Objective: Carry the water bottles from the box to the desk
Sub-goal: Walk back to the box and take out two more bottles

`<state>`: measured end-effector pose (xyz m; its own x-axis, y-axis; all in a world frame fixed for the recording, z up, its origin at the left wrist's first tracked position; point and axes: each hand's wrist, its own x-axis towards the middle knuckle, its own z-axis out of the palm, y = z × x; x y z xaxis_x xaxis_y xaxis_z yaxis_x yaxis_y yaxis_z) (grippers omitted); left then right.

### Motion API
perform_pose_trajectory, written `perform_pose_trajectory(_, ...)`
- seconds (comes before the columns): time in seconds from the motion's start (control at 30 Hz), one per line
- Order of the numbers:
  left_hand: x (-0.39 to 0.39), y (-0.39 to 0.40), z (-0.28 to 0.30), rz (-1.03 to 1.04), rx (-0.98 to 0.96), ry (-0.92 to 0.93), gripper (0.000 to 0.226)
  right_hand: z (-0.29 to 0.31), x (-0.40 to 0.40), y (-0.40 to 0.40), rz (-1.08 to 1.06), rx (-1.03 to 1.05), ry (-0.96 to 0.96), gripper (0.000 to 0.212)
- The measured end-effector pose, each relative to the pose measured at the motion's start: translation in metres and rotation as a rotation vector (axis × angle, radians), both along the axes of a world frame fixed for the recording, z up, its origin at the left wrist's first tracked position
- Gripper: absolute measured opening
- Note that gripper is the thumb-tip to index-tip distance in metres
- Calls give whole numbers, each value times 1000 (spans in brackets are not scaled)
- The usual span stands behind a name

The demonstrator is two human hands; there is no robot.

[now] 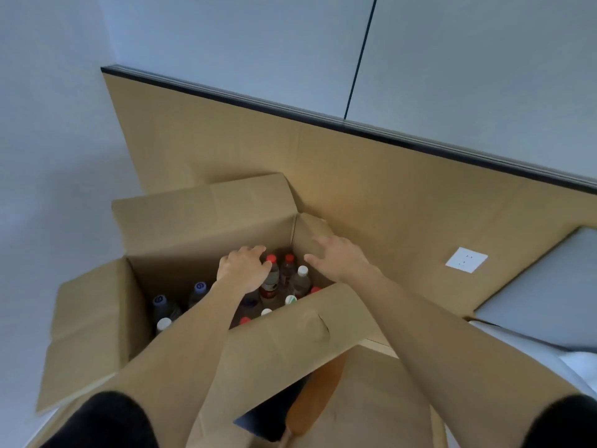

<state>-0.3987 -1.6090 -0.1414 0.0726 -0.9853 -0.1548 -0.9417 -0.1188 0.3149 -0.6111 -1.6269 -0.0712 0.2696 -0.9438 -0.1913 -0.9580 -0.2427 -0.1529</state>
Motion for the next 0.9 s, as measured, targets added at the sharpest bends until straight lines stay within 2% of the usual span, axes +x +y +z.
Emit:
perform_pose_trajectory(0.43, 18, -49, -49, 42, 146, -20, 55, -64, 22, -96, 101, 172, 15, 57)
perform_pose_trajectory(0.73, 57, -41, -68, 251, 218, -13, 54, -129, 45, -153, 253, 307, 97, 57)
perform_pose_trajectory(0.9, 76, -25, -76, 367, 235, 2, 53, -162, 59, -163, 361, 335, 155, 47)
